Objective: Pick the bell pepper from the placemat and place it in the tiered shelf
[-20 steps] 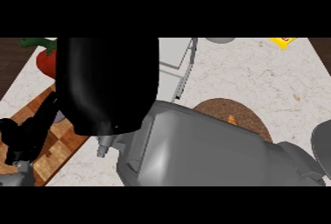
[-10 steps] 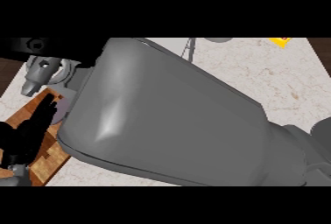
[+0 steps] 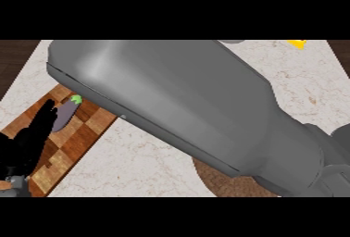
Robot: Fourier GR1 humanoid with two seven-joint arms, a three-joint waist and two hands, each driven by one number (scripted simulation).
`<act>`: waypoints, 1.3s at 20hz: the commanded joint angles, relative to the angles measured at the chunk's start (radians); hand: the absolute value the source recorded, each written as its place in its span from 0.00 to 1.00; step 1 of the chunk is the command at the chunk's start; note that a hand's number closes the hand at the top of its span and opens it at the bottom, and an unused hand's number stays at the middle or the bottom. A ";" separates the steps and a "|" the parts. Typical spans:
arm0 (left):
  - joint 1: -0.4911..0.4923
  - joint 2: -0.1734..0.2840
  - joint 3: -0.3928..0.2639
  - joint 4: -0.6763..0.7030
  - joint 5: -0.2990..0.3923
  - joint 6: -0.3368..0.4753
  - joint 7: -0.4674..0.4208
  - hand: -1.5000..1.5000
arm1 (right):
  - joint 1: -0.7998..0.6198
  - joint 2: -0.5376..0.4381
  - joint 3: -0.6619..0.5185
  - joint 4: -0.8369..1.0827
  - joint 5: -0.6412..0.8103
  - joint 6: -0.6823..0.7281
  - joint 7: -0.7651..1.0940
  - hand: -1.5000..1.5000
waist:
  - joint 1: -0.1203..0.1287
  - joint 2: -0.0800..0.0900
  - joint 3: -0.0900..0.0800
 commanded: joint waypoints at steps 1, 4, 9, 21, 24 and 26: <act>0.017 0.016 0.017 0.017 0.009 -0.009 0.034 0.50 | 0.003 0.012 -0.033 0.091 0.032 -0.013 0.141 1.00 | -0.009 0.005 -0.003; 0.004 0.005 0.009 0.014 0.009 -0.013 0.040 0.50 | -0.010 0.012 -0.043 0.137 0.035 -0.041 0.125 1.00 | -0.005 0.006 -0.004; 0.028 -0.010 0.017 0.013 0.010 -0.009 0.020 0.50 | 0.033 0.012 -0.117 0.184 0.068 -0.138 0.048 1.00 | -0.009 0.008 -0.003; 0.030 0.013 0.034 0.016 0.012 -0.046 0.005 0.50 | 0.089 0.012 -0.192 0.362 0.152 -0.197 -0.025 0.00 | 0.001 0.011 -0.003; 0.023 -0.006 0.040 0.072 -0.002 -0.034 -0.034 0.50 | 0.148 -0.011 -0.219 0.308 0.149 -0.238 -0.091 0.00 | -0.018 0.009 -0.003; 0.021 0.009 0.041 0.018 -0.010 -0.017 0.024 0.50 | 0.161 0.011 -0.196 0.272 0.140 -0.288 -0.057 0.00 | -0.012 0.005 -0.002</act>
